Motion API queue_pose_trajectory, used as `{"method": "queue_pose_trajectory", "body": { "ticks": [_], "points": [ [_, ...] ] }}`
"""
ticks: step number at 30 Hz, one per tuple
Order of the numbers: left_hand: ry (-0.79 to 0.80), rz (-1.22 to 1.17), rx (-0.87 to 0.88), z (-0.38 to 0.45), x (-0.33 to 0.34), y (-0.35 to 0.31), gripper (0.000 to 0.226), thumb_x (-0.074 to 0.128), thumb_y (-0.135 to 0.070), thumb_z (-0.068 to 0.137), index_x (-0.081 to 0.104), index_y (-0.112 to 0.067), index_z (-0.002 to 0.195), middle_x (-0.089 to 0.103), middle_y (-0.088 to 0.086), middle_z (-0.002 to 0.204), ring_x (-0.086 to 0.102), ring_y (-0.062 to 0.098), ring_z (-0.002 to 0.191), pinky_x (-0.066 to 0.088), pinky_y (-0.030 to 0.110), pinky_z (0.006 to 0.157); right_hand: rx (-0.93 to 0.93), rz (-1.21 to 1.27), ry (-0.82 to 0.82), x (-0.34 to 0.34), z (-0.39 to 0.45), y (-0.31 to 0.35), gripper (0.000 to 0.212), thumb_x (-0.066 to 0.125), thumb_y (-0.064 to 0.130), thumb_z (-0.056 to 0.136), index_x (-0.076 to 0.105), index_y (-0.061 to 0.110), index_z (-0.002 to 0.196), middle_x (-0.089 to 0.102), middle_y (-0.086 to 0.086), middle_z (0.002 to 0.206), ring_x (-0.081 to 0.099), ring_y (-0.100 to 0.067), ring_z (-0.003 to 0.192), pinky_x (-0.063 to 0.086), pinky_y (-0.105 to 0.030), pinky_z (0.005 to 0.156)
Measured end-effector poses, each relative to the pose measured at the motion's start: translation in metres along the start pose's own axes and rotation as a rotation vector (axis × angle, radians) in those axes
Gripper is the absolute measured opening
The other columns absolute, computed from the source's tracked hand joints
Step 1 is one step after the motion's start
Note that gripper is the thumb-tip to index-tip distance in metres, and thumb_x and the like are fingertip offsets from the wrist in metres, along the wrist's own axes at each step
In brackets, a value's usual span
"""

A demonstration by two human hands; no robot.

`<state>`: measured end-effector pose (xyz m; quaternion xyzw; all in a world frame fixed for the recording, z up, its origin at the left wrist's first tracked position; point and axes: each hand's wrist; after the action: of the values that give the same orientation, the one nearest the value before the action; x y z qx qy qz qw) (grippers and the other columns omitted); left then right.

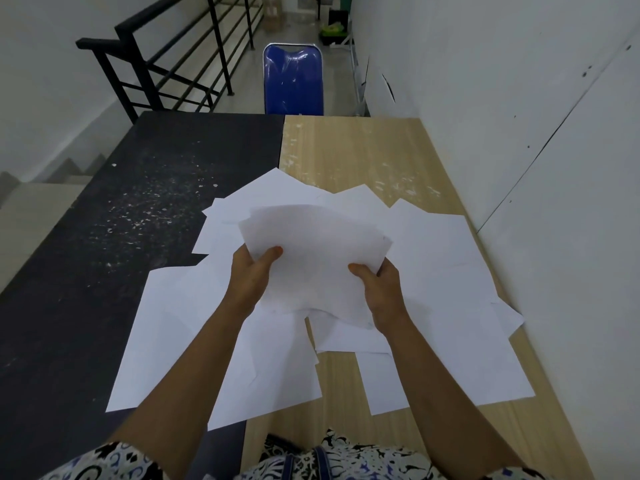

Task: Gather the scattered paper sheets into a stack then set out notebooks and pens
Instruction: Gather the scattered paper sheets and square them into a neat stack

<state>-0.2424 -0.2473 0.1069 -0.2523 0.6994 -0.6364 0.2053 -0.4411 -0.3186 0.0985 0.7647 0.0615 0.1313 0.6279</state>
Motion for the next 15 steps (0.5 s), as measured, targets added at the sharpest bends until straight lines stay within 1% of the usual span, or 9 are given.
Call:
{"method": "queue_pose_trajectory", "body": {
  "ticks": [2,4,5,7,9,11,12,13,15],
  "points": [
    [-0.003,-0.032,0.006,0.0002,0.0012,-0.0032,0.031,0.063,-0.013,0.090,0.057,-0.025,0.118,0.065,-0.010,0.107,0.062,0.010,0.098,0.050,0.025,0.076,-0.004,0.030,-0.006,-0.0004,-0.0004,0.0009,0.022,0.071,0.012,0.080,0.066,0.022,0.099,0.071,0.000,0.095,0.066,-0.023,0.091,0.055,-0.036,0.076],
    [-0.011,-0.030,0.023,-0.0004,0.0013,-0.0031,0.041,0.065,-0.015,0.089,0.053,-0.024,0.127,0.064,-0.005,0.117,0.060,0.013,0.103,0.052,0.028,0.081,-0.024,0.056,0.002,-0.0012,-0.0015,0.0007,0.037,0.072,0.016,0.072,0.064,0.020,0.108,0.071,-0.002,0.101,0.066,-0.022,0.094,0.056,-0.035,0.077],
    [-0.017,-0.022,0.032,-0.0012,0.0011,-0.0027,0.045,0.067,-0.017,0.088,0.052,-0.024,0.130,0.062,-0.004,0.120,0.060,0.013,0.105,0.052,0.029,0.083,-0.037,0.065,0.015,-0.0021,-0.0019,0.0001,0.040,0.072,0.014,0.072,0.063,0.020,0.111,0.070,-0.004,0.103,0.066,-0.022,0.096,0.057,-0.034,0.077],
    [-0.014,-0.017,0.036,-0.0021,0.0011,-0.0009,0.048,0.068,-0.023,0.081,0.053,-0.025,0.128,0.063,-0.004,0.119,0.060,0.014,0.105,0.052,0.029,0.083,-0.046,0.069,0.041,-0.0036,-0.0024,-0.0025,0.037,0.071,0.004,0.079,0.064,0.021,0.111,0.070,-0.004,0.104,0.066,-0.023,0.099,0.057,-0.034,0.079],
    [0.003,-0.015,0.031,-0.0025,0.0016,-0.0006,0.043,0.066,-0.022,0.082,0.057,-0.023,0.123,0.066,-0.005,0.114,0.062,0.015,0.103,0.053,0.032,0.084,-0.028,0.065,0.034,-0.0026,-0.0026,-0.0038,0.030,0.067,0.001,0.084,0.066,0.022,0.106,0.070,-0.004,0.102,0.065,-0.025,0.099,0.057,-0.035,0.082],
    [0.012,-0.009,0.035,-0.0034,0.0019,-0.0006,0.036,0.065,-0.020,0.084,0.059,-0.023,0.119,0.067,-0.006,0.111,0.062,0.017,0.103,0.052,0.035,0.085,-0.008,0.059,0.021,-0.0003,-0.0030,-0.0035,0.023,0.068,0.008,0.085,0.066,0.023,0.102,0.070,-0.002,0.099,0.065,-0.025,0.098,0.056,-0.039,0.085],
    [0.011,-0.015,0.039,-0.0040,0.0017,-0.0004,0.036,0.064,-0.022,0.082,0.060,-0.024,0.118,0.067,-0.005,0.111,0.062,0.018,0.103,0.052,0.035,0.085,0.002,0.067,0.022,0.0003,-0.0031,-0.0031,0.021,0.070,0.013,0.083,0.066,0.023,0.101,0.070,-0.003,0.099,0.065,-0.026,0.097,0.055,-0.041,0.086],
    [0.009,-0.025,0.042,-0.0047,0.0009,-0.0001,0.039,0.063,-0.024,0.080,0.060,-0.023,0.119,0.067,-0.003,0.112,0.062,0.018,0.103,0.052,0.034,0.085,0.010,0.079,0.022,0.0007,-0.0028,-0.0026,0.024,0.071,0.018,0.079,0.066,0.022,0.102,0.071,-0.004,0.100,0.065,-0.026,0.097,0.054,-0.042,0.085],
    [-0.002,-0.046,0.049,-0.0059,-0.0013,0.0018,0.045,0.063,-0.023,0.081,0.057,-0.020,0.126,0.066,-0.002,0.117,0.061,0.017,0.106,0.052,0.032,0.086,0.015,0.100,0.021,0.0010,-0.0015,-0.0046,0.037,0.070,0.022,0.072,0.064,0.017,0.108,0.069,-0.008,0.105,0.065,-0.027,0.098,0.054,-0.042,0.084]
  ]
}}
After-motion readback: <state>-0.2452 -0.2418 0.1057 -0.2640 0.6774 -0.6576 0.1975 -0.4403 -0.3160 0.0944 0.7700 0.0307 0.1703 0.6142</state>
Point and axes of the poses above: each hand's wrist, its own z-axis towards the middle knuckle, its own x-axis out of the palm, y = z × x
